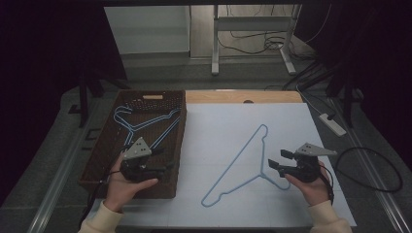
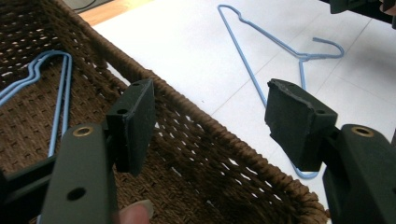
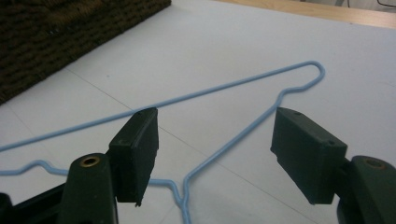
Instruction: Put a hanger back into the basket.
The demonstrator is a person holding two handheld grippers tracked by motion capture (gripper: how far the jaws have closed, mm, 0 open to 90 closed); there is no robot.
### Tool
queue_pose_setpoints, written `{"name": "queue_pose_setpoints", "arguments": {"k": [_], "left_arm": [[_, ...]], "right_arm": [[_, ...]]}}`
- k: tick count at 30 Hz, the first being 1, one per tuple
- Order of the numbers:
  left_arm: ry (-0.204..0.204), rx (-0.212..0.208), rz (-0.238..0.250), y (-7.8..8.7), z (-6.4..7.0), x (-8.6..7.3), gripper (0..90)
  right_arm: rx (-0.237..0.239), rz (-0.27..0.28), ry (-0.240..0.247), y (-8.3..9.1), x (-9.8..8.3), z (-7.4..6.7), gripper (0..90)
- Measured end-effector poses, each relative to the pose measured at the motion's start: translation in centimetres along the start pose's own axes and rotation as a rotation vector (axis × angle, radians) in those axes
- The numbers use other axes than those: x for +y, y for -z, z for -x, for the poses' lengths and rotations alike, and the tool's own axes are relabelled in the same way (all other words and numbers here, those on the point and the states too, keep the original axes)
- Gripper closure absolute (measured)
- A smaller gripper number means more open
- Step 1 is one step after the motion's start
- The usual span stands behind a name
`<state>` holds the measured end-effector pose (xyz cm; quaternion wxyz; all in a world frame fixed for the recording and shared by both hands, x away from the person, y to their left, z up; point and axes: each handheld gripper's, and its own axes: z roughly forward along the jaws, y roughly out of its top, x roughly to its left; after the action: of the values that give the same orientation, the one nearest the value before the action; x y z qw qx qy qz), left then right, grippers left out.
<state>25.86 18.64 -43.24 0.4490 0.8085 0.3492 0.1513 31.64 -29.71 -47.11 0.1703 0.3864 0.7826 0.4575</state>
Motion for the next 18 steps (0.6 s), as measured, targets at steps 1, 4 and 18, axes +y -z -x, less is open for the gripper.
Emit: {"name": "queue_pose_setpoints", "arguments": {"k": [1, 4, 18], "left_arm": [[-0.001, -0.003, -0.001, -0.07, 0.08, -0.02, 35.0], [-0.001, -0.013, -0.003, -0.31, 0.33, -0.06, 35.0], [-0.012, -0.024, -0.018, -0.85, 0.93, -0.23, 35.1]], "right_arm": [[-0.006, -0.006, 0.003, -0.07, -0.05, 0.04, 32.7], [-0.019, -0.021, 0.004, -0.23, -0.13, 0.24, 32.9], [-0.043, -0.175, 0.041, -0.39, -0.43, 0.43, 32.7]]}}
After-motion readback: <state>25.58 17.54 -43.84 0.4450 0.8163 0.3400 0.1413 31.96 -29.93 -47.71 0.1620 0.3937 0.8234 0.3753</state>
